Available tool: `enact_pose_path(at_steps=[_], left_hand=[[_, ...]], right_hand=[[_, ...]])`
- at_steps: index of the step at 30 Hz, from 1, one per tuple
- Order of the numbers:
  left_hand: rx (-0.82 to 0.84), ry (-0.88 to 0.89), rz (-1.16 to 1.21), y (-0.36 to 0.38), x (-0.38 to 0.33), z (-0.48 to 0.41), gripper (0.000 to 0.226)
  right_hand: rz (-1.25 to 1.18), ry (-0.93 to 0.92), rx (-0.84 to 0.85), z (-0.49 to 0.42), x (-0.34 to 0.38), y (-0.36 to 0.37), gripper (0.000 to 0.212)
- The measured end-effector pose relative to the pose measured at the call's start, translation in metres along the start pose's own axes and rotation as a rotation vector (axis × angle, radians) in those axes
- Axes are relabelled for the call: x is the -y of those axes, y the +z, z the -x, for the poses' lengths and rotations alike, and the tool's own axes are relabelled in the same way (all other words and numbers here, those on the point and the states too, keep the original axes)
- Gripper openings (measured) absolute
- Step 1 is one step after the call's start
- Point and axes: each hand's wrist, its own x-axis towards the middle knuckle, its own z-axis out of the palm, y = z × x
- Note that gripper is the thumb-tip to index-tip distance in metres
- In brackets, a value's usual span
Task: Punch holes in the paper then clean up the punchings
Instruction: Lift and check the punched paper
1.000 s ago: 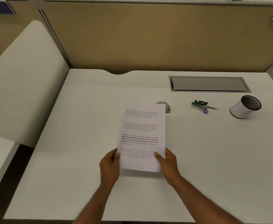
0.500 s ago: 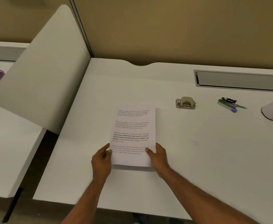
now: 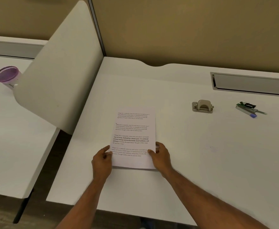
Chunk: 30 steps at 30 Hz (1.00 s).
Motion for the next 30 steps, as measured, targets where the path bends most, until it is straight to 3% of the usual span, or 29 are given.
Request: enact_pose_path(at_steps=[12,16,19,22,26,30], left_hand=[[0.027,0.054,-0.155,0.0,0.004,-0.006,0.033],[0.003,-0.002,-0.273,0.004,0.008,-0.008,0.047],[-0.012,0.005,-0.303,0.004,0.004,-0.006,0.053],[-0.032,0.022,-0.275,0.005,0.002,-0.003,0.053],[-0.066,0.174,-0.216,0.02,-0.01,0.012,0.041],[0.022,0.304,-0.095,0.051,-0.036,0.028,0.033]], right_hand=[[0.139,-0.13,0.084,0.008,-0.004,-0.001,0.038],[0.321,-0.074,0.077,0.005,-0.013,-0.009,0.052],[0.315,-0.054,0.031,0.005,-0.021,-0.021,0.062],[0.27,-0.076,0.038,0.008,-0.024,-0.036,0.05],[0.175,-0.12,0.01,0.012,-0.03,-0.068,0.029],[0.048,-0.177,-0.056,0.009,-0.034,-0.109,0.008]])
